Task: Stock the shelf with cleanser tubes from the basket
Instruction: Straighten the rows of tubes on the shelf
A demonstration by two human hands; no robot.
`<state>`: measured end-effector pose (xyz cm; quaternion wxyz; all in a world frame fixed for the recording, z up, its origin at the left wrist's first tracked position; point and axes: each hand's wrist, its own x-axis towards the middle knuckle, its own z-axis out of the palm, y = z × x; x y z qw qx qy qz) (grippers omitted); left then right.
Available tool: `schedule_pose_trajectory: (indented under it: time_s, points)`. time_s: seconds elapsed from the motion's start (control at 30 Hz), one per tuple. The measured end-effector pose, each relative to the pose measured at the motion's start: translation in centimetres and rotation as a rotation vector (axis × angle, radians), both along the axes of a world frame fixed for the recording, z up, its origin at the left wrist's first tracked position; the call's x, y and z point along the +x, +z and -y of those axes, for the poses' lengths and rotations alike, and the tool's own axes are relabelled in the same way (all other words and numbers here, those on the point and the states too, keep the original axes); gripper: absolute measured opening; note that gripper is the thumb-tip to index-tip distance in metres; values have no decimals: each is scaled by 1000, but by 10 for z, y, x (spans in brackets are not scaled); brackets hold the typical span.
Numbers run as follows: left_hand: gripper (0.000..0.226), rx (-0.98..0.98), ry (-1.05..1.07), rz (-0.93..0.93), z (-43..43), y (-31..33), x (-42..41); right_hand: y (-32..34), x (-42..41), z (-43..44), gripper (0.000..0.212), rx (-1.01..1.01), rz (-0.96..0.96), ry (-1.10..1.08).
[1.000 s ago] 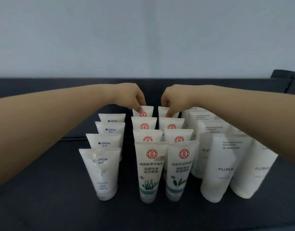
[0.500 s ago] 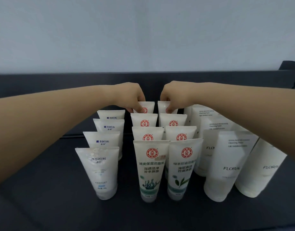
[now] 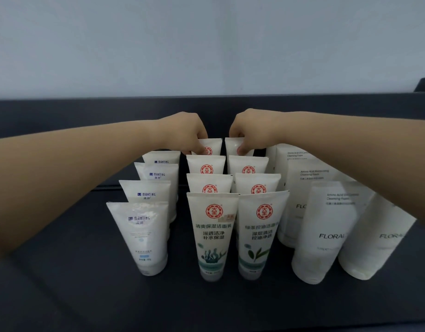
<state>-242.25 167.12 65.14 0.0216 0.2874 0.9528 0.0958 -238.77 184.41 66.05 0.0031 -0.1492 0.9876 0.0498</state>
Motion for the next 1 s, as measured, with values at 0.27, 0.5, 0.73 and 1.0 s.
schedule_pose_trajectory:
  time_s: [0.27,0.5,0.73,1.0]
  points:
    - [24,11,13,-4,0,-1,4,-1,-1,-1,33,-3,6,9]
    - [27,9,6,-5,-1,-1,7,-2,-1,-2,32,-3,41,-10]
    - [28,-16,7,-25,0,-2,7,-1,0,-2,31,1,61,-11]
    - [32,-55,-25,-85,4,10,10,29,17,-2,37,-120,-64,23]
